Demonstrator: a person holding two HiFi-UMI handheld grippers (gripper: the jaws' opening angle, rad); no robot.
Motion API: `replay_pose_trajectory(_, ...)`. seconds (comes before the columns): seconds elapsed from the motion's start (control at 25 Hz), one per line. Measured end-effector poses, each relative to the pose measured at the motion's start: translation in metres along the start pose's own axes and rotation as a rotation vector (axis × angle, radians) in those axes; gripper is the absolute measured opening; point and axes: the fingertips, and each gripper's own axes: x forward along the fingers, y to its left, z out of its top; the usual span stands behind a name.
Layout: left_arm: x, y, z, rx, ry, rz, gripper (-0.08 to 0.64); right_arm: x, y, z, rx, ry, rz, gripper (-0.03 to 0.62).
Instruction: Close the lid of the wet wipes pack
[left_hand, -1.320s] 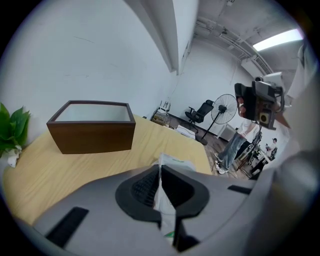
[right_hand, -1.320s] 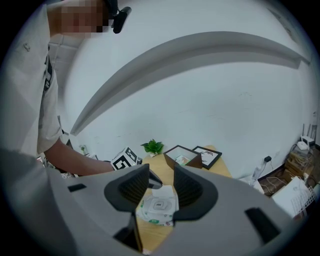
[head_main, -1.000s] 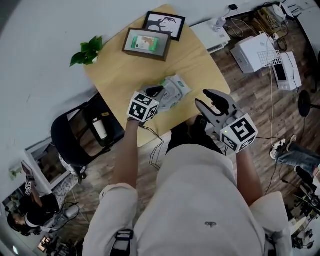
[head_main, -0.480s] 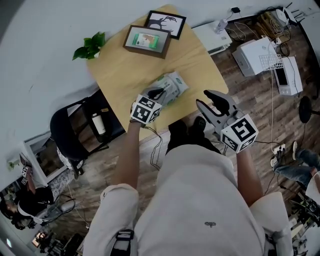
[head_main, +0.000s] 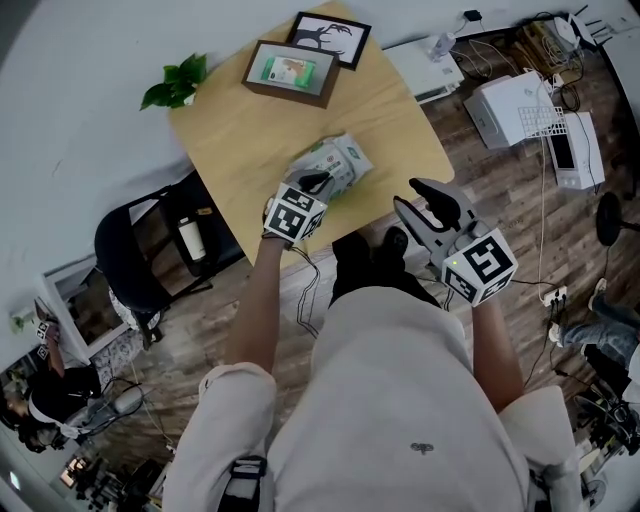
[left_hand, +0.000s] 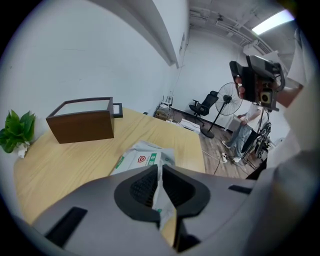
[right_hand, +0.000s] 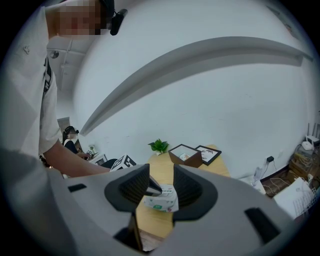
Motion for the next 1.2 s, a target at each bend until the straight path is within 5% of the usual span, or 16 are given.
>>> replay_pose_trajectory(1.2, 0.035, -0.004, -0.02, -0.037, 0.083, 0.018, 0.031, -0.005, -0.017, -0.015, 0.033, 0.02, -0.018, 0.147)
